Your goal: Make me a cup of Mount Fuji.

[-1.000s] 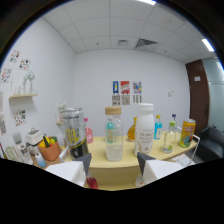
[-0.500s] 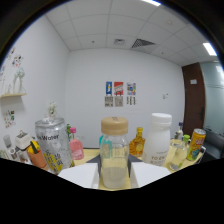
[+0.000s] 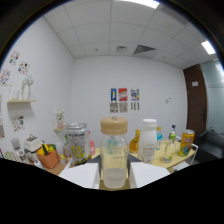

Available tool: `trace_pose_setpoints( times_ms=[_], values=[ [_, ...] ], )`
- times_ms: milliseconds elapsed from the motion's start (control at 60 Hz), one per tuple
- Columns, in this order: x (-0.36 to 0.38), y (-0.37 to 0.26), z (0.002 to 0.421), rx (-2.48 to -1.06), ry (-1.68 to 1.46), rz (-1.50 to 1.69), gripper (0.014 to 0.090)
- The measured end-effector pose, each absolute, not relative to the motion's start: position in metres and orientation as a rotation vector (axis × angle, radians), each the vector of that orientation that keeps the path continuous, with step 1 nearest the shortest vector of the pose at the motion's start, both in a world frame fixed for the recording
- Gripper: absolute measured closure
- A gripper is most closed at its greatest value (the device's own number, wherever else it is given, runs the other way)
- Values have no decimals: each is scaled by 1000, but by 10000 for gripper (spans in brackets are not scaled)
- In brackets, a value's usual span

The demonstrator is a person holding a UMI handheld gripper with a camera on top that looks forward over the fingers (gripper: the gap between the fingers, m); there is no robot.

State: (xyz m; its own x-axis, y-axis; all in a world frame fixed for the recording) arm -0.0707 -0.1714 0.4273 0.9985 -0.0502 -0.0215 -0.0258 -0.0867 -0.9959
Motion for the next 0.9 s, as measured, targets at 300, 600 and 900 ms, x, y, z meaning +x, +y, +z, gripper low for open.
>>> trace_pose_setpoints(
  times_ms=[300, 600, 900],
  values=[
    [-78, -223, 271, -1815, 84, 84, 646],
    [-83, -243, 142, -1939, 148, 201, 645],
    [-102, -238, 155, -1821, 516, 744, 648]
  ],
)
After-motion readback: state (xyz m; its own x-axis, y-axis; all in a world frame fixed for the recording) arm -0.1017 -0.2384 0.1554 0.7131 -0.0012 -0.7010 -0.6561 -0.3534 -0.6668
